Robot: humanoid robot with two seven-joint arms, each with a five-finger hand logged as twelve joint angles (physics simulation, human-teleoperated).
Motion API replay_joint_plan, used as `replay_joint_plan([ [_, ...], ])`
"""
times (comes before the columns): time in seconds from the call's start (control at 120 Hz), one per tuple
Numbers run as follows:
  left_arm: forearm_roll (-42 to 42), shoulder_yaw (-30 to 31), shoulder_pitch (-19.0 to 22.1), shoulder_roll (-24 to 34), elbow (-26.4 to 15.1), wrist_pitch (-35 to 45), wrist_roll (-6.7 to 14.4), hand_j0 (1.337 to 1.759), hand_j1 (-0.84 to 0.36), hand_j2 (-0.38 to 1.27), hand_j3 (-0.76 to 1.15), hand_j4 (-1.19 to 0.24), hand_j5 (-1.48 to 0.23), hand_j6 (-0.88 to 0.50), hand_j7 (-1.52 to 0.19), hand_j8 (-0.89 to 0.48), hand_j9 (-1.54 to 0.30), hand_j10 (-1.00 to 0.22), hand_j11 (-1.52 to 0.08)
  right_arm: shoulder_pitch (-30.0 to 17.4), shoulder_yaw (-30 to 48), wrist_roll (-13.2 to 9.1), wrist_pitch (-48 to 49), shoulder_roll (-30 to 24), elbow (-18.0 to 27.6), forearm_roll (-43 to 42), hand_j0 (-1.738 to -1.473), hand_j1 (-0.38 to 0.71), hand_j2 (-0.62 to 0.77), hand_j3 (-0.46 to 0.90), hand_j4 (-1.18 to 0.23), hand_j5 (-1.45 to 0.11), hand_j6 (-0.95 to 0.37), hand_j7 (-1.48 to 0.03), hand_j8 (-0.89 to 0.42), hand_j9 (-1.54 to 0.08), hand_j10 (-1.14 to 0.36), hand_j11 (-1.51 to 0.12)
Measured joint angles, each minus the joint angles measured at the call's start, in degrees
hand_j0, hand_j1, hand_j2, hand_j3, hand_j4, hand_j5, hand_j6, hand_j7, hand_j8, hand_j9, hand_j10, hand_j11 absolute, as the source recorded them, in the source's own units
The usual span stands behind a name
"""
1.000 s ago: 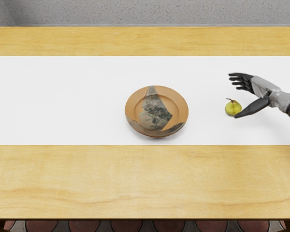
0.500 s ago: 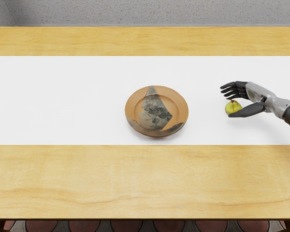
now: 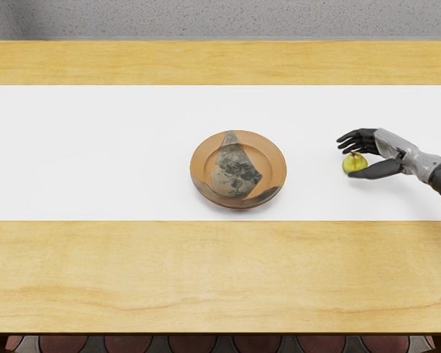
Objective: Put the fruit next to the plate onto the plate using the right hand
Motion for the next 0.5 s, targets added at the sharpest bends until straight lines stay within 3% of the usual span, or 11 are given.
replay_joint_plan([
  [0.367,0.00,0.00,-0.02,0.00,0.00,0.00,0.01,1.658,0.35,0.00,0.00,0.00,0.00,0.00,0.00,0.00,0.00,0.00,0.00,-0.03,-0.01,-0.01,0.14,0.09,-0.12,-0.02,-1.657,0.28,-0.06,0.00,-0.54,-0.69,-0.54,-0.69,-0.54,-0.69,-0.45,-0.69],
  [0.5,0.00,0.00,-0.02,0.00,0.01,0.00,0.00,1.658,0.35,0.00,0.00,0.00,0.00,0.00,0.00,0.00,0.00,0.00,0.00,-0.22,0.05,0.00,0.20,0.06,-0.10,0.07,-1.656,0.31,-0.02,0.00,-0.58,-0.75,-0.58,-0.75,-0.50,-0.76,-0.42,-0.76],
])
